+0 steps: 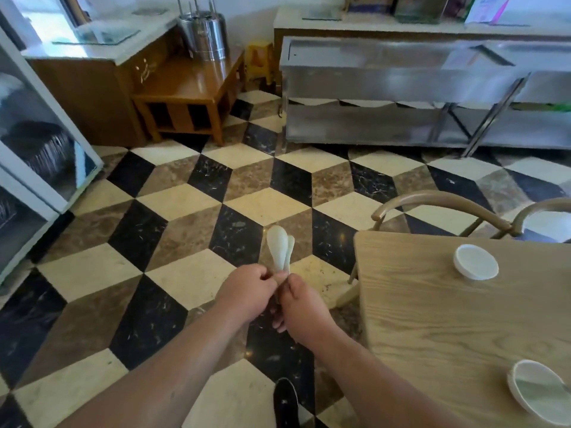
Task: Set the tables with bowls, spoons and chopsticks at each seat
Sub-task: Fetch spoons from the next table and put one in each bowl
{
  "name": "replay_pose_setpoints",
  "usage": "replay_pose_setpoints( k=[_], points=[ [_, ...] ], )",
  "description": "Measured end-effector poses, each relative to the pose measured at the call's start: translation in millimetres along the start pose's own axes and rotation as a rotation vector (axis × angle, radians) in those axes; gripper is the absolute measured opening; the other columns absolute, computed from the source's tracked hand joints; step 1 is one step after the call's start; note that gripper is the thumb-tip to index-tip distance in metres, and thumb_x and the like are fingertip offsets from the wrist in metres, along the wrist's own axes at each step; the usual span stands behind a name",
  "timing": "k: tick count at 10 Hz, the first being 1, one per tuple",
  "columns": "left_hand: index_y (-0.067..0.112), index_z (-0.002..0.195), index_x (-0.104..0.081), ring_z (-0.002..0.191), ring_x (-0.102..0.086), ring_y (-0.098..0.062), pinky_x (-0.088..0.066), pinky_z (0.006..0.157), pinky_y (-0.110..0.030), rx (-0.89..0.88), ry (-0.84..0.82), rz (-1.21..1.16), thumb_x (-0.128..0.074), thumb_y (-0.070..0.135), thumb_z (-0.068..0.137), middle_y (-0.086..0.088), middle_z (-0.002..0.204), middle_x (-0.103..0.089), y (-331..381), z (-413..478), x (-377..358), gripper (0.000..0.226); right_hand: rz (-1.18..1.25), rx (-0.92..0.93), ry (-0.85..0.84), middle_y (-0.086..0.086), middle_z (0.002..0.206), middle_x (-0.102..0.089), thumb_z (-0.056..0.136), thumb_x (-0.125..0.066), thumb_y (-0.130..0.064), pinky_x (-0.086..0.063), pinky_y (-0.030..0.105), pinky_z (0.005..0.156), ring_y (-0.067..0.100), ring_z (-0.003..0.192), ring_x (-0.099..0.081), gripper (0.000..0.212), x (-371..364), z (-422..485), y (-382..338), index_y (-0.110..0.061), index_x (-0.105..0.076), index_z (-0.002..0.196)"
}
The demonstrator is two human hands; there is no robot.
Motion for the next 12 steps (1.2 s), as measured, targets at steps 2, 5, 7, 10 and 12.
replay_pose_setpoints(
  k=[2, 5, 7, 10, 12],
  points=[
    [0.03, 0.096, -0.081, 0.077, -0.076, -0.018, -0.065, 0.079, -0.048, -0.038, 0.059, -0.05, -0.065, 0.042, 0.104, 0.005, 0.079, -0.078, 40.7, 115.6, 33.2, 0.021, 0.097, 0.04, 0.148, 0.008, 0.103, -0.07, 0.111, -0.042, -0.036, -0.056, 0.036, 0.076, 0.022, 0.086, -0.065, 0.027, 26.8, 119.7, -26.6, -0.015, -0.059, 0.113],
    [0.033, 0.098, -0.076, 0.077, -0.073, -0.008, -0.051, 0.056, -0.017, -0.068, 0.043, -0.06, -0.068, 0.047, 0.101, 0.009, 0.089, -0.08, 141.8, 291.4, 100.9, 0.016, 0.149, 0.042, 0.244, 0.007, 0.1, -0.062, 0.112, -0.04, -0.034, -0.048, 0.035, 0.08, 0.022, 0.091, -0.059, 0.03, 109.8, 294.1, -103.8, -0.009, -0.055, 0.117],
    [0.029, 0.097, -0.078, 0.085, -0.078, -0.021, -0.068, 0.079, -0.04, -0.145, -0.088, -0.139, -0.069, 0.041, 0.103, 0.004, 0.088, -0.081, 192.8, 386.7, 121.4, 0.017, 0.214, -0.019, 0.282, 0.006, 0.098, -0.069, 0.11, -0.046, -0.037, -0.063, 0.05, 0.081, 0.022, 0.084, -0.067, 0.023, 165.0, 377.5, -139.2, -0.019, -0.059, 0.104],
    [0.025, 0.104, -0.082, 0.086, -0.077, -0.024, -0.064, 0.089, -0.054, -0.373, -0.288, -0.036, -0.072, 0.041, 0.1, 0.002, 0.087, -0.081, 283.4, 564.2, 118.1, 0.02, 0.29, -0.184, 0.534, -0.001, 0.081, -0.061, 0.111, -0.045, -0.039, -0.045, 0.03, 0.054, 0.013, 0.065, -0.055, 0.024, 250.1, 494.4, -164.6, -0.022, -0.059, 0.1],
    [0.024, 0.089, -0.079, 0.078, -0.077, -0.023, -0.065, 0.086, -0.052, -0.514, -0.508, 0.102, -0.075, 0.044, 0.097, 0.002, 0.08, -0.079, 358.3, 629.4, 72.5, 0.021, 0.388, -0.296, 0.755, -0.001, 0.089, -0.065, 0.107, -0.045, -0.044, -0.061, 0.052, 0.084, 0.021, 0.081, -0.064, 0.026, 302.0, 520.0, -149.8, -0.023, -0.059, 0.105]
  ],
)
Point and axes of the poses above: each hand's wrist, its own z-axis towards the middle knuckle, its own x-axis out of the back of the hand, y = z × x, the point moved 1 cm from there along z, towards the middle knuckle
